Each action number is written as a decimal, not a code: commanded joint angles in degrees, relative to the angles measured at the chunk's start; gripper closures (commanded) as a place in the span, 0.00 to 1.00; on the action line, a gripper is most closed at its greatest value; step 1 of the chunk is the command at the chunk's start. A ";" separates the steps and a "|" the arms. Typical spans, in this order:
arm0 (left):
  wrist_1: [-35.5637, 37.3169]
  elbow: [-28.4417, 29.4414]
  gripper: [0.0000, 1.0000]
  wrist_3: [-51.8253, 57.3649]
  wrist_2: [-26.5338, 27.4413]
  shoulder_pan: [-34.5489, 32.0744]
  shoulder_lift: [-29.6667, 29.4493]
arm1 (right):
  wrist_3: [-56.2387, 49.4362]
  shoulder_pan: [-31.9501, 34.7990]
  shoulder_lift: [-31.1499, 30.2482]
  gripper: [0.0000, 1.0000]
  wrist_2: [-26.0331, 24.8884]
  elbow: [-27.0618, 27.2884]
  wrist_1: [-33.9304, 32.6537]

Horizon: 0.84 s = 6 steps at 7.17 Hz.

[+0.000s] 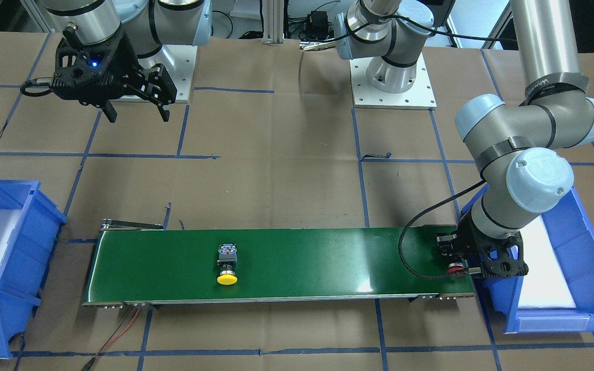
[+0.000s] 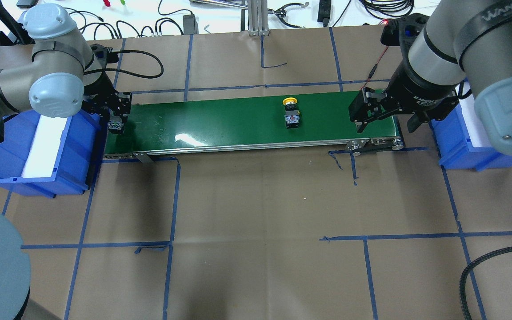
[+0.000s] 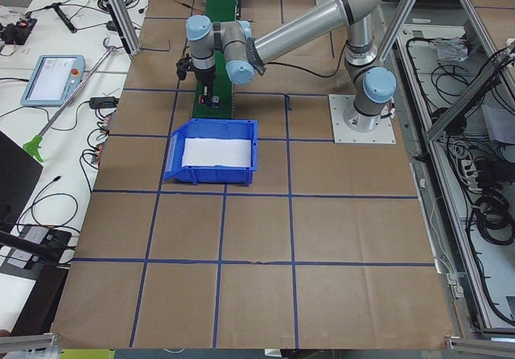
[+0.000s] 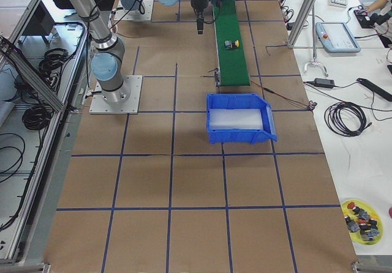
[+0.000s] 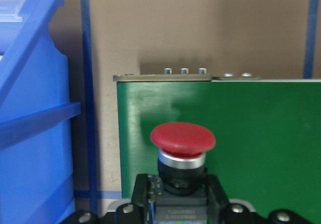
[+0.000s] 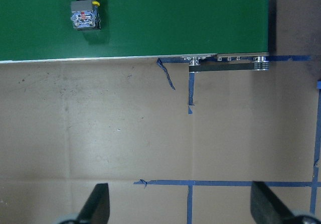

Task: Transport two buttons from left to right
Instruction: 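Lower the red button with the left gripper while the right gripper reaches the yellow button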

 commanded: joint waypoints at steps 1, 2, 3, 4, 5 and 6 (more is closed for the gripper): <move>0.38 -0.20 0.91 -0.43 -0.18 0.00 -0.53 | 0.06 0.01 2.56 0.00 0.15 0.19 -4.63; 0.47 -0.11 0.91 -0.69 -0.44 0.00 -0.53 | 0.06 0.01 6.66 0.00 0.32 -0.32 -8.85; 0.39 -0.11 0.91 -1.04 -0.53 -0.09 -0.62 | 0.06 0.01 10.97 0.00 0.41 -0.50 -14.46; 0.39 -0.11 0.91 -2.52 -0.79 -0.35 -0.71 | 0.06 0.10 14.49 0.00 0.50 -0.51 -22.35; 0.30 -0.20 0.91 -2.80 -0.79 -0.44 -0.71 | 0.15 0.10 18.09 0.00 0.59 -0.59 -25.91; 0.21 -0.29 0.86 -2.89 -2.71 -0.44 -0.71 | 0.41 0.45 20.74 0.00 0.76 -1.12 -27.07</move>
